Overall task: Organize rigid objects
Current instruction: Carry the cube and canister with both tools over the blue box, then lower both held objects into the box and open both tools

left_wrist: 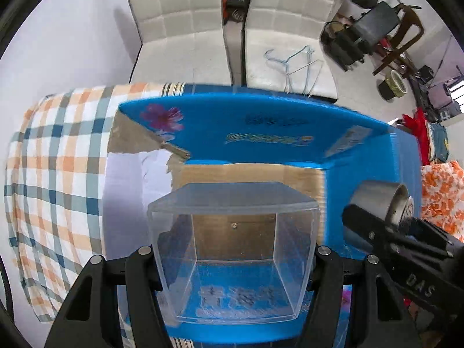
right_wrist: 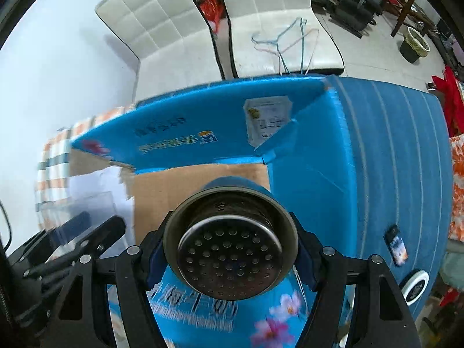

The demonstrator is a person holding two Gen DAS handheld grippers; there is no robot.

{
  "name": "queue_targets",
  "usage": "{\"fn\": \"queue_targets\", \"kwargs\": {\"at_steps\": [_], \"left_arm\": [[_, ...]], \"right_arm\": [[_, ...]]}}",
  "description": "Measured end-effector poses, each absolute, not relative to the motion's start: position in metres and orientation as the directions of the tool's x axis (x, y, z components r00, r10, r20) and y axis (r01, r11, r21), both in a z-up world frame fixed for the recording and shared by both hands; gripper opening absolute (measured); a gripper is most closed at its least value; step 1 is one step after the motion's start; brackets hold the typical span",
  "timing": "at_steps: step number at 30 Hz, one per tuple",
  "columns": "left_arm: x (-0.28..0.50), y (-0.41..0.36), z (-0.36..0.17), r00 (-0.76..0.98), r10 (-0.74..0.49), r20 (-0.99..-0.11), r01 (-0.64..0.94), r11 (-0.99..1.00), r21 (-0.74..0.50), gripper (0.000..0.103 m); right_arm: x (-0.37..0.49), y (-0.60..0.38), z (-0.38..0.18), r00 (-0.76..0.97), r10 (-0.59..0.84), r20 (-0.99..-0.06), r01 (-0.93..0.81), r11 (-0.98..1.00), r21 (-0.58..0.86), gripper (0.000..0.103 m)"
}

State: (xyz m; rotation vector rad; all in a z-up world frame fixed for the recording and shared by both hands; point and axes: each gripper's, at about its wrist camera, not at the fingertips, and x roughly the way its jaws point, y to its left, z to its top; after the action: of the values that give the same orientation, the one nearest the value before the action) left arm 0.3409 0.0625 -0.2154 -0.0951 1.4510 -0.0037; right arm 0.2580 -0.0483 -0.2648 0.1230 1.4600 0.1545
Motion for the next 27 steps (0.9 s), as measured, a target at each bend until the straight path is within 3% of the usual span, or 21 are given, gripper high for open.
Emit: {"fn": "queue_targets", "kwargs": {"at_steps": [9, 16, 21, 27], "left_arm": [[0.354, 0.078, -0.274, 0.03, -0.1, -0.995, -0.063, 0.993, -0.102, 0.061], [0.353, 0.074, -0.291, -0.011, -0.138, -0.99, -0.073, 0.988, -0.137, 0.061], [0.35, 0.07, -0.292, -0.024, -0.169, -0.985, -0.077, 0.983, -0.167, 0.061], [0.36, 0.061, -0.288, -0.023, -0.237, -0.971, -0.087, 0.968, -0.235, 0.061]], "right_arm": [[0.298, -0.028, -0.328, 0.033, 0.065, -0.997, -0.013, 0.998, 0.065, 0.074], [0.315, -0.024, -0.343, -0.017, 0.037, -0.999, 0.01, 0.999, 0.037, 0.074], [0.33, -0.026, -0.325, -0.01, 0.04, -0.999, 0.018, 0.999, 0.04, 0.092], [0.343, -0.037, -0.298, 0.006, 0.021, -1.0, 0.016, 1.0, 0.021, 0.092]]}}
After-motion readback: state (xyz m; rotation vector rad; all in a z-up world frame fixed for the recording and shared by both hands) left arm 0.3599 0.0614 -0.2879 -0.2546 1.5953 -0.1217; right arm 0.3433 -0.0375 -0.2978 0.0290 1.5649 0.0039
